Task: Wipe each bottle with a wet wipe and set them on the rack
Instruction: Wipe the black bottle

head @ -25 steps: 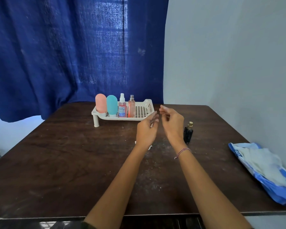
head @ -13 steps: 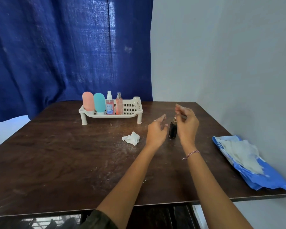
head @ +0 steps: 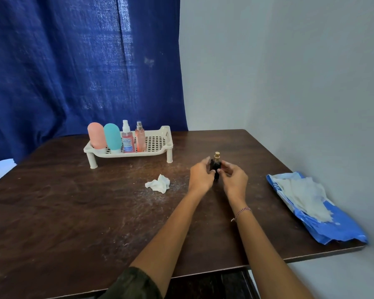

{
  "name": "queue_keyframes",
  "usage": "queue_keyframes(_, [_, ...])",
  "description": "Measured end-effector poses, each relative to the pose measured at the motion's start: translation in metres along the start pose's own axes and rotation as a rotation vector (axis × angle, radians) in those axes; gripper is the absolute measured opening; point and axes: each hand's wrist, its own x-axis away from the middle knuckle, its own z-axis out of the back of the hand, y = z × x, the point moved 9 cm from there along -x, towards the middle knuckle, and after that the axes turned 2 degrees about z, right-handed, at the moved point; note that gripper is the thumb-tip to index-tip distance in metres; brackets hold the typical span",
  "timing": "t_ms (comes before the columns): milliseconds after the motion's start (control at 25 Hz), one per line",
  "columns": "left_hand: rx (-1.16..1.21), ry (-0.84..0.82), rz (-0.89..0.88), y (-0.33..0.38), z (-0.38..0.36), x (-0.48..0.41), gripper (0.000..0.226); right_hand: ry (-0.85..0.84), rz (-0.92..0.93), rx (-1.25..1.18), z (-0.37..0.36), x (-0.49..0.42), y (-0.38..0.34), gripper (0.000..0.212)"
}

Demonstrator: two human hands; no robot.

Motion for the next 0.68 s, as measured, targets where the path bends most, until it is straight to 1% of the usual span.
queue_keyframes(240, [-0.021,0.064,-0.056,-0.001,0.025,-0.008,0.029,-0.030,0.033,-0.045,-0.013,-0.002,-0.010,0.029])
queue_keyframes(360, [-0.087,0.090,-0.090,0.001,0.050,-0.010,0.025,-0.055,0.048,-0.079,-0.029,0.002,-0.021,0.029])
queue_keyframes(560, [-0.297,0.098,-0.186,0.005,0.096,-0.012,0.024,-0.107,0.090,-0.122,-0.062,0.012,-0.042,0.030])
queue_keyframes(680, [-0.330,0.082,-0.213,0.000,0.120,-0.012,0.021,-0.144,0.119,-0.140,-0.079,0.020,-0.052,0.028])
